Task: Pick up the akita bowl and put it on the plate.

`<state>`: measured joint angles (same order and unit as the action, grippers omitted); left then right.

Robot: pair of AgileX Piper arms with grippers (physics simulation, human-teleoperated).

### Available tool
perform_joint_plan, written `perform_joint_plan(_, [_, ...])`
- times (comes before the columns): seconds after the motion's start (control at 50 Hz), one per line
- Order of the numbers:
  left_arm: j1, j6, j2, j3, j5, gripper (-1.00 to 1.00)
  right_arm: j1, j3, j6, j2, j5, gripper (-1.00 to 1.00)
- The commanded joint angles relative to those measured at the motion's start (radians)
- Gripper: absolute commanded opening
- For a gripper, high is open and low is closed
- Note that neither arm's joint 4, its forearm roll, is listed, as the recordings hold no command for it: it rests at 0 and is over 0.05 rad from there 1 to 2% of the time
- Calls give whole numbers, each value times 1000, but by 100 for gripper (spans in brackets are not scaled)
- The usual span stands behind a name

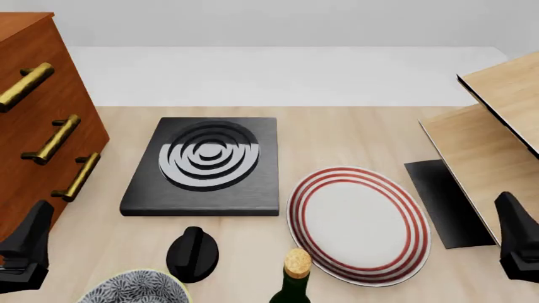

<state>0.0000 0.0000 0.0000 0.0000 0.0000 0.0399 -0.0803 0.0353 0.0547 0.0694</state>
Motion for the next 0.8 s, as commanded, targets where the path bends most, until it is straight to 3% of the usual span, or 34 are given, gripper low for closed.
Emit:
perform_joint_plan(0.02, [0, 0, 0, 0, 0, 100, -48, -71, 54, -54, 28, 100])
perform_joint_plan(0.14, [0, 0, 0, 0, 0, 100, -45, -122, 5, -54, 83, 100])
perform_joint_plan(0.18, [0, 0, 0, 0, 0, 100, -41, -146, -42, -54, 114, 100])
perform_joint_plan(0.32, [0, 0, 0, 0, 0, 100, -66, -317, -24, -17, 239, 100])
perform_joint_plan(0.34, [0, 0, 0, 0, 0, 100, -89, -363, 13, 7, 254, 100])
perform_joint_plan(0.44, [0, 0, 0, 0, 0, 100, -153, -476, 2, 112, 288, 100])
perform_joint_plan(0.5, [0, 0, 0, 0, 0, 100, -220, -525, 28, 187, 286, 100])
perform_joint_plan(0.6, [0, 0, 0, 0, 0, 100, -305, -600, 4, 332, 260, 100])
perform_joint_plan(0.72, [0, 0, 0, 0, 0, 100, -423, -681, 21, 469, 265, 100])
perform_joint_plan(0.8, [0, 0, 0, 0, 0, 100, -517, -734, -10, 584, 260, 100])
